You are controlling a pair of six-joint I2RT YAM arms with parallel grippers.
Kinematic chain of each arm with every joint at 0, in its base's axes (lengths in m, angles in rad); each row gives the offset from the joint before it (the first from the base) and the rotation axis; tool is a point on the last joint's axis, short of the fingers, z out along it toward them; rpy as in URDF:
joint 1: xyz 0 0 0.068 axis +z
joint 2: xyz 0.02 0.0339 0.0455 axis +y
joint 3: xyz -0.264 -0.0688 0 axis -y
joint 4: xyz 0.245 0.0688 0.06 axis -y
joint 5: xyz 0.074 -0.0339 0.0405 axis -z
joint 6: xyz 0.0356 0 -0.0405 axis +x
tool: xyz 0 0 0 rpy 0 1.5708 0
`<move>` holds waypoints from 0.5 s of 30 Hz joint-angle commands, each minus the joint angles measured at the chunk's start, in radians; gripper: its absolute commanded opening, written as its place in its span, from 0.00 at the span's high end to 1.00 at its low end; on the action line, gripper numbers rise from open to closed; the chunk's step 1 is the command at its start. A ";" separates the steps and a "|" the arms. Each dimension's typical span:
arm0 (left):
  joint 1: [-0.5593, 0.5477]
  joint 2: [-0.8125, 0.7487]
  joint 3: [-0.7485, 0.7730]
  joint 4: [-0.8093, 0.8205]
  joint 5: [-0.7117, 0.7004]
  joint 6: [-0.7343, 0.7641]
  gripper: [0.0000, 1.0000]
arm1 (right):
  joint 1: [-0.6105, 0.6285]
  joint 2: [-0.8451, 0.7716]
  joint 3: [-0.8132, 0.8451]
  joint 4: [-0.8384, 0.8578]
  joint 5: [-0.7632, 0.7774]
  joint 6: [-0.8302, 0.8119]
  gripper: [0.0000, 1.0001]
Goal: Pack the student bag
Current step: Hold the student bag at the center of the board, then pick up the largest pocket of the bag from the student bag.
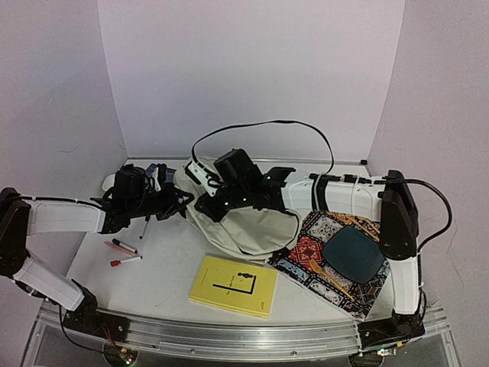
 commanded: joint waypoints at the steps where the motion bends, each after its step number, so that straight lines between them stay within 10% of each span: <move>1: -0.007 -0.050 0.035 0.072 0.044 0.024 1.00 | 0.005 0.031 0.063 -0.017 0.031 -0.018 0.72; 15: -0.011 -0.063 0.045 0.071 0.046 0.031 1.00 | 0.005 0.040 0.055 -0.018 0.057 -0.022 0.88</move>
